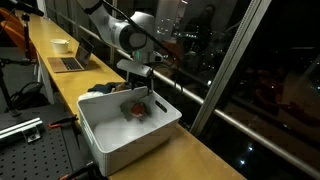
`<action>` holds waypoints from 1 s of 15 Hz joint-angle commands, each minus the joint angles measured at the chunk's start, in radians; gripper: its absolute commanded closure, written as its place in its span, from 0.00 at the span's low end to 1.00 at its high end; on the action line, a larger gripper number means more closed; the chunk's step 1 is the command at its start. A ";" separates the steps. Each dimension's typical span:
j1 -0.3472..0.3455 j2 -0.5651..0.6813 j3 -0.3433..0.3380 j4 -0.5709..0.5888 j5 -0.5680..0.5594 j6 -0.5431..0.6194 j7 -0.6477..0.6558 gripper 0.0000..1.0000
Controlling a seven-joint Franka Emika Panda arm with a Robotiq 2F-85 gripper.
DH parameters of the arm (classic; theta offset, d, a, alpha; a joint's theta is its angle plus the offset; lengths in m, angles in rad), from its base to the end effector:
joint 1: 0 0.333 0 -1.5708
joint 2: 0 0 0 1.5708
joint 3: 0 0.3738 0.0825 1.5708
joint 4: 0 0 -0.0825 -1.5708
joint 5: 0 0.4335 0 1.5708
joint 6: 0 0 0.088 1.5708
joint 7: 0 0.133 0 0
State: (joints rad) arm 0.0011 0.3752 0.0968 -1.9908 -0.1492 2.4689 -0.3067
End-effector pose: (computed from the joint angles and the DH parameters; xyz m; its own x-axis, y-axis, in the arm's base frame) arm 0.6747 0.0616 0.2767 0.8694 0.4881 0.0766 0.4808 -0.8715 0.0968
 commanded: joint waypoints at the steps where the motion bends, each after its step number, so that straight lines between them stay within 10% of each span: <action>1: -0.059 0.061 0.022 0.051 0.102 0.040 -0.100 0.00; 15: -0.188 0.215 0.169 0.238 0.468 -0.003 -0.360 0.00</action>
State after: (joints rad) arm -0.1788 0.5458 0.2448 -1.8010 0.2848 2.5054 -0.6406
